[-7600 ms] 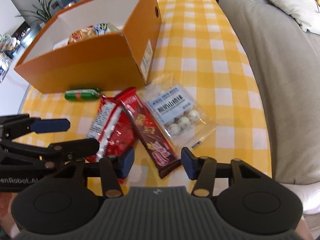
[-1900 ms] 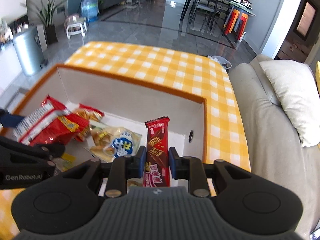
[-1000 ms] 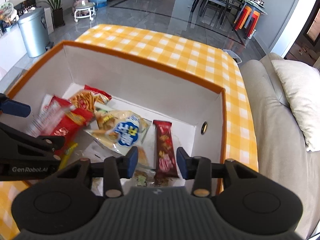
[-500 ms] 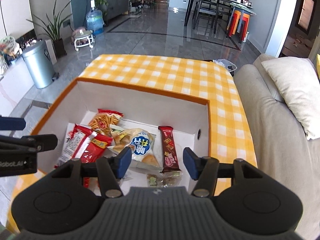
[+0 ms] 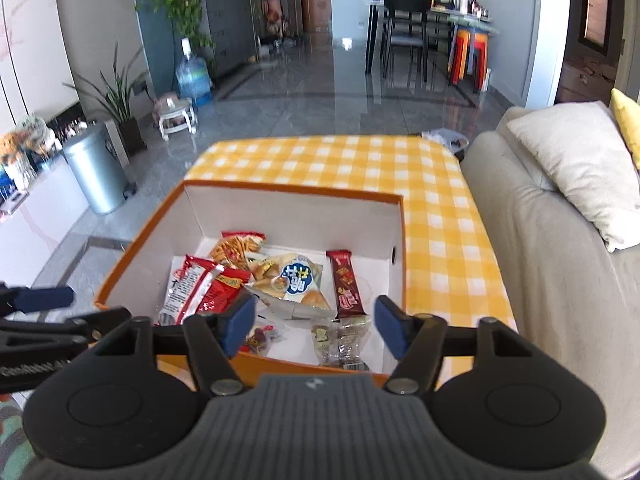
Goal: Organize snacks
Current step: 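Open both grippers to release the red bag and chocolate bar, then withdraw both tools from the box toward the green sausage and white-ball pack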
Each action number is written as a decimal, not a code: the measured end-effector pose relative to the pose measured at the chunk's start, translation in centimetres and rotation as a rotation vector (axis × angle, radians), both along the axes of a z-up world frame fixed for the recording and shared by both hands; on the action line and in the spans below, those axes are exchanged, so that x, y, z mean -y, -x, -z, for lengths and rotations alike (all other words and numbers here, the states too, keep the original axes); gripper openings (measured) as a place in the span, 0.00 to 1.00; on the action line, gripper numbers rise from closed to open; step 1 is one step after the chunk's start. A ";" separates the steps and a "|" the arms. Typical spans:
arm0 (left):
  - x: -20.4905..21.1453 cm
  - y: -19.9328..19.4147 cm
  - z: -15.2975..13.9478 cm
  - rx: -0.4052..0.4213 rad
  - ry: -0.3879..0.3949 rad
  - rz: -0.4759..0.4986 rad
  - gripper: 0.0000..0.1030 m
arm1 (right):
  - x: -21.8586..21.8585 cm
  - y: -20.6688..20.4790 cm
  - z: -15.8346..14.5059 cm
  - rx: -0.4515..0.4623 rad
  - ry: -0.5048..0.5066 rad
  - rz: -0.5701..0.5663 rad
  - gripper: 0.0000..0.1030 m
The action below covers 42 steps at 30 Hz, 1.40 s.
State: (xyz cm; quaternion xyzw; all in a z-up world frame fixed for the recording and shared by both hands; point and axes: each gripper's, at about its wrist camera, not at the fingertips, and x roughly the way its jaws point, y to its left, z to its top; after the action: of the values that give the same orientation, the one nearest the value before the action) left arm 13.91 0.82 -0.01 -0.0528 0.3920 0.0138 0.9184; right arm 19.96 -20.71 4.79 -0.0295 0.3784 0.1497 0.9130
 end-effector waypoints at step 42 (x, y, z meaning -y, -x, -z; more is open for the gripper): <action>6.1 -2.1 11.4 -0.119 -0.159 0.410 0.88 | 8.3 2.1 15.2 -0.177 0.216 -0.052 0.92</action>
State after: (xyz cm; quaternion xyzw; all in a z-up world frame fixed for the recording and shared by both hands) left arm 16.03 -5.33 -11.36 0.1015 0.4455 -0.1393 0.8785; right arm 17.87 -28.99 -10.37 -0.1240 0.4706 0.1336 0.8633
